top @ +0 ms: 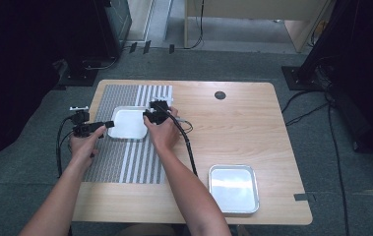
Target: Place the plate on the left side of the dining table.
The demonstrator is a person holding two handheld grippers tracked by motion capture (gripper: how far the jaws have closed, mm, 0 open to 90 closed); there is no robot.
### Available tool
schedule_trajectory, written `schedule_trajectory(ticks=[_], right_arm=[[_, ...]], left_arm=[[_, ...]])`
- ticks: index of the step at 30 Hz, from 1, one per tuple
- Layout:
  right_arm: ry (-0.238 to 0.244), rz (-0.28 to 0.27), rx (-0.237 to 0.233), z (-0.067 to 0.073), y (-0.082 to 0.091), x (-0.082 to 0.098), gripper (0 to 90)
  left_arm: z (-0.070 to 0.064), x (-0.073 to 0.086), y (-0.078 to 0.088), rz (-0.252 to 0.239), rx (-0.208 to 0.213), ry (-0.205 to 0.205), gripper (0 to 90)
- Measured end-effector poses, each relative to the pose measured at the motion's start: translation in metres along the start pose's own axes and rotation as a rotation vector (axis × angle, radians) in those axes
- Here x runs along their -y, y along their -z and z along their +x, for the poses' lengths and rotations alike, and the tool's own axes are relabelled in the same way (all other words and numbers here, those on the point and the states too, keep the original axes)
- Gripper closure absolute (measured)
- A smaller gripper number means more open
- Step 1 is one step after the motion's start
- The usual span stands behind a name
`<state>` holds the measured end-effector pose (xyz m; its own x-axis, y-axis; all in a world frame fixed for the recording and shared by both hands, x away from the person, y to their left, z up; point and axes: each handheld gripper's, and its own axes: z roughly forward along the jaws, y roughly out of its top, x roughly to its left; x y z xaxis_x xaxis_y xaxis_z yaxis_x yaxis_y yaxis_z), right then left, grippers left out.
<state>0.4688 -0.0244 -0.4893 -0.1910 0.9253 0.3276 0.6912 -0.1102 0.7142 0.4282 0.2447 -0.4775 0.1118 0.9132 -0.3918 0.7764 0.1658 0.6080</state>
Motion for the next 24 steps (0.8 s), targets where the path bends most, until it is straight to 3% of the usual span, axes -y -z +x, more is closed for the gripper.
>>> schedule_trajectory(ticks=[3,5,8,11,15,18,24], right_arm=[[0.023,-0.009,0.012,-0.004,0.011,0.000,50.7],[0.008,-0.004,0.002,-0.009,0.018,-0.001,50.2],[-0.001,0.008,-0.020,-0.017,0.028,-0.003,46.3],[0.036,0.016,-0.027,-0.020,0.036,-0.003,39.8],[0.135,0.056,-0.026,-0.019,0.046,0.001,36.8],[0.134,0.066,-0.045,-0.020,0.057,0.003,32.1],[0.206,0.042,-0.045,-0.025,0.076,0.009,29.0]], left_arm=[[-0.003,0.002,0.008,-0.025,0.008,-0.012,11.7],[-0.006,0.004,0.011,-0.027,-0.018,-0.025,10.3],[-0.012,0.010,0.015,-0.027,0.010,-0.023,10.1],[-0.019,0.015,0.018,-0.035,0.026,-0.044,9.8],[-0.031,0.021,0.022,-0.042,0.017,-0.068,9.8],[-0.039,0.026,0.024,-0.051,0.019,-0.090,9.8],[-0.049,0.039,0.029,-0.048,0.017,-0.134,9.8]])
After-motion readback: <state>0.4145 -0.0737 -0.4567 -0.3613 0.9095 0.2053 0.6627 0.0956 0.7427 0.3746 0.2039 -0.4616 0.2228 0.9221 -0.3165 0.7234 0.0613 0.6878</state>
